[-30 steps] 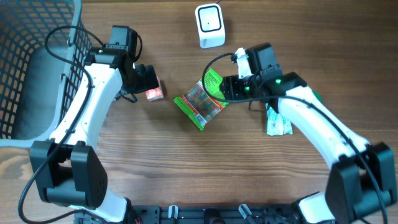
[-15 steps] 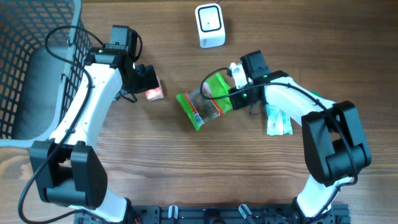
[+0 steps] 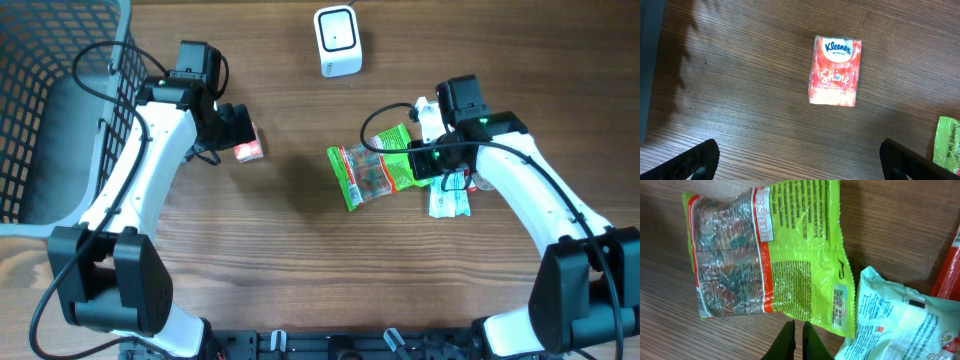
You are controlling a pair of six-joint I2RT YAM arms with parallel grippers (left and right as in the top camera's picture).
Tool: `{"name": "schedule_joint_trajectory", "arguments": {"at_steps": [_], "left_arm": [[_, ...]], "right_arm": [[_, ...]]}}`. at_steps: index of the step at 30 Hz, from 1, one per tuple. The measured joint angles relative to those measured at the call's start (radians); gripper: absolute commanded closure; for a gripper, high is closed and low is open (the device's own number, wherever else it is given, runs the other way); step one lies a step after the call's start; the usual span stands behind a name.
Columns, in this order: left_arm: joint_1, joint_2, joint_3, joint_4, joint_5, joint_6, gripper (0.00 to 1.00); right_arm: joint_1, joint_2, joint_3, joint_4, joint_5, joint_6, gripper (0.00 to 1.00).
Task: Scan the item barcode
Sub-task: 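Drag green snack bag with right gripper rightward on the table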
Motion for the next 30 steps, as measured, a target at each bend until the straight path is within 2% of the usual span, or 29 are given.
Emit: {"name": "schedule_joint_trajectory", "arguments": {"at_steps": [15, 24, 27, 30], "left_arm": [[0.000, 0.000, 0.000, 0.000, 0.000, 0.000, 0.00], [0.000, 0.000, 0.000, 0.000, 0.000, 0.000, 0.00], [0.000, 0.000, 0.000, 0.000, 0.000, 0.000, 0.00], [0.000, 0.000, 0.000, 0.000, 0.000, 0.000, 0.00]], "right_arm": [[0.000, 0.000, -0.004, 0.000, 0.000, 0.000, 0.82], [0.000, 0.000, -0.004, 0.000, -0.002, -0.003, 0.61], [0.000, 0.000, -0.004, 0.000, -0.002, -0.005, 0.43], [0.000, 0.000, -0.004, 0.012, -0.002, -0.004, 0.34]]}}
